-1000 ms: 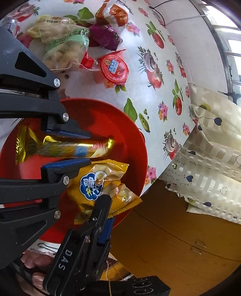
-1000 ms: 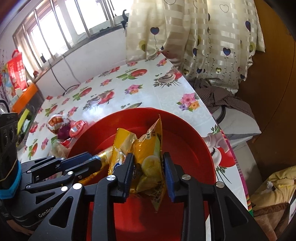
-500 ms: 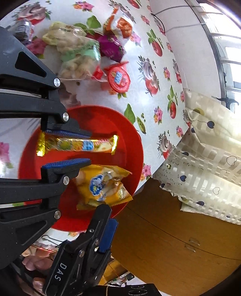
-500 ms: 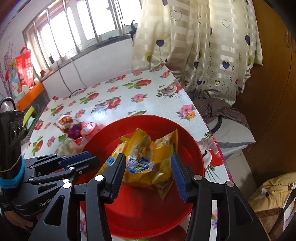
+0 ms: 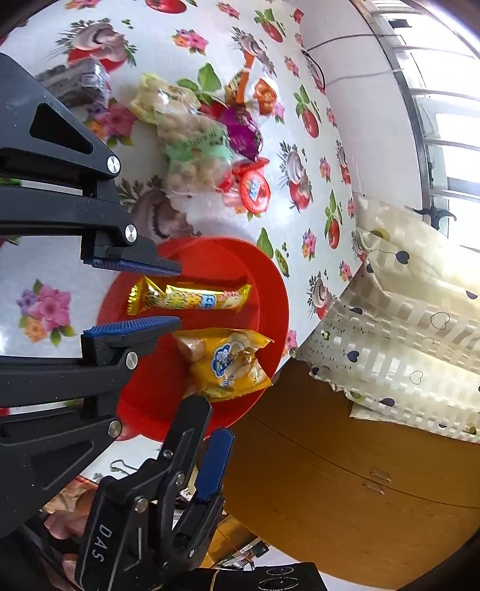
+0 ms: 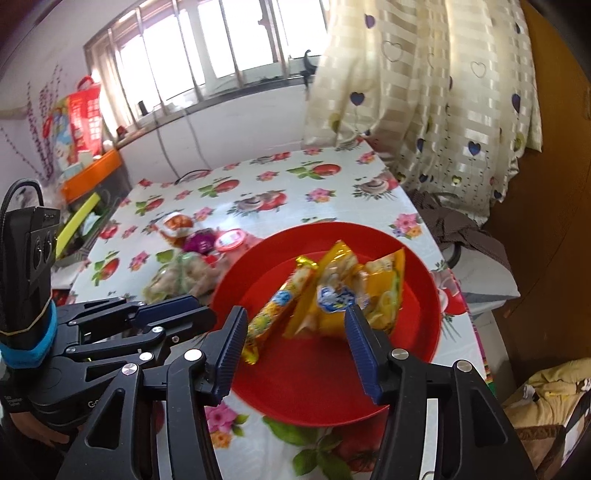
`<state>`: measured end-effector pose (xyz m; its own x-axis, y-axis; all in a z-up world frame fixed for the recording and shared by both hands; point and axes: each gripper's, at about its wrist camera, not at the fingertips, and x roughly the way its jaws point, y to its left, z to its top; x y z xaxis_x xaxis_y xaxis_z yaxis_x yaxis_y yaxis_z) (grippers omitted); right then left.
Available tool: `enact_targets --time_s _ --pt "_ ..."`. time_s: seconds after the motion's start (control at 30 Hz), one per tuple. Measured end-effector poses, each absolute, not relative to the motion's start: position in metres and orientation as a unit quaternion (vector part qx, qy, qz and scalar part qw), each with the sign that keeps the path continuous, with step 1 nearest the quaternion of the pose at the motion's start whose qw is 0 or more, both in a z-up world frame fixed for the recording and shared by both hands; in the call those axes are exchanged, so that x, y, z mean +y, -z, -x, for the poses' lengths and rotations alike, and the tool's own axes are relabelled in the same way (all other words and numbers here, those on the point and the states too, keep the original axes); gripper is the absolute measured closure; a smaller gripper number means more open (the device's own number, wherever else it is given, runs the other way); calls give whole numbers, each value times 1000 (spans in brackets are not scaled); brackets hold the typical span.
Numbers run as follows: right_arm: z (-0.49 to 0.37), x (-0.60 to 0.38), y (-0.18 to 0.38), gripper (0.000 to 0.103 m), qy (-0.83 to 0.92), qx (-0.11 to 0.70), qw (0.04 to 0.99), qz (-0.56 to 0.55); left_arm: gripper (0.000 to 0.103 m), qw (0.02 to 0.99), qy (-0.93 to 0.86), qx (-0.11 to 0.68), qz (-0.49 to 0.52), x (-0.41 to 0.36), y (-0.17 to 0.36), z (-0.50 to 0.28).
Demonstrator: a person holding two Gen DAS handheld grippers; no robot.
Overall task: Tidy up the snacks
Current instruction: 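Open both tools to drop the wafer stick and chip bag into the basket, then withdraw both tools from the basket back toward the snack pile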
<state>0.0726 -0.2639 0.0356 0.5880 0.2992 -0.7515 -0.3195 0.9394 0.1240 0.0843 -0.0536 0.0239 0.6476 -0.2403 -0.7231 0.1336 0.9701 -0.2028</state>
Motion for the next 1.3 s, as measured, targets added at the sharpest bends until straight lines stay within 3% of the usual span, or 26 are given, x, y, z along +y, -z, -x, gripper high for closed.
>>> enact_targets --time_s 1.3 --pt "-21 -181 -30 45 -261 423 865 73 80 912 42 395 103 15 -15 -13"
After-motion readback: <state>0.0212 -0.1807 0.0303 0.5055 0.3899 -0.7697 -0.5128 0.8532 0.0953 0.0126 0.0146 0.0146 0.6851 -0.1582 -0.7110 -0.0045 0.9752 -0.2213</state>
